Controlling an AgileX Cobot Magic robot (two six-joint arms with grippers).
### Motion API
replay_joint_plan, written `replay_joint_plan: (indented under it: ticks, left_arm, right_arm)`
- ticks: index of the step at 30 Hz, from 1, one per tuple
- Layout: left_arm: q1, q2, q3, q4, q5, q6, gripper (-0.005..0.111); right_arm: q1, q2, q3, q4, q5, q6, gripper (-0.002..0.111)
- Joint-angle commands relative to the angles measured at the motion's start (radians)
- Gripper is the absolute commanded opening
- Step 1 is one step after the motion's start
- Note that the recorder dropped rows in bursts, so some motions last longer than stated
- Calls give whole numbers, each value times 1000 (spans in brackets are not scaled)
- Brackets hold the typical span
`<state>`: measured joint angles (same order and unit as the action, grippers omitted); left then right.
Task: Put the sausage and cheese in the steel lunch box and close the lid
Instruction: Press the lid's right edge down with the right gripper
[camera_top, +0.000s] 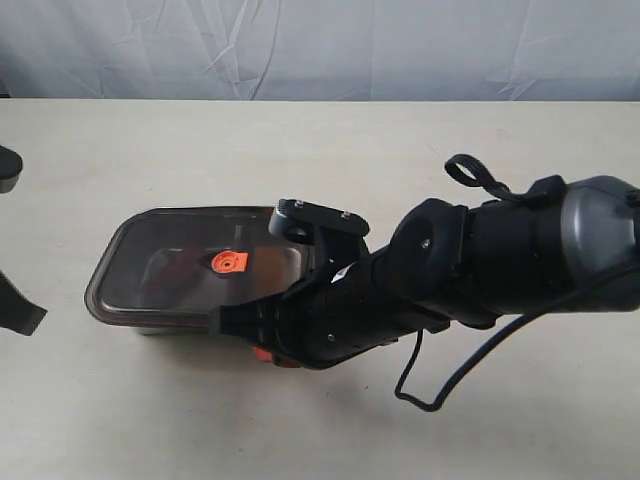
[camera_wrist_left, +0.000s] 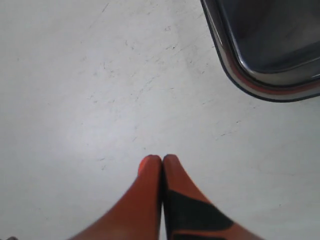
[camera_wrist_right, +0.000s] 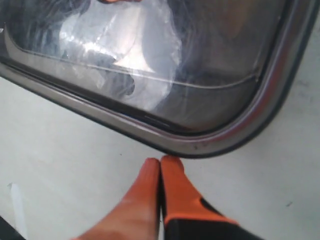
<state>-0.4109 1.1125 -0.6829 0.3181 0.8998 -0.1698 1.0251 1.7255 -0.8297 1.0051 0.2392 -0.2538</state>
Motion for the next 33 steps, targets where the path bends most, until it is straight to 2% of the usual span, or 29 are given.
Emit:
replay_joint_plan:
  ticks: [1, 33]
  left_arm:
    - [1, -4, -6, -20, -6, -10, 0]
    - [1, -4, -6, -22, -12, -10, 0]
  right_arm:
    - [1, 0, -8, -14, -27, -8, 0]
    - [1, 19, -8, -31, -157, -8, 0]
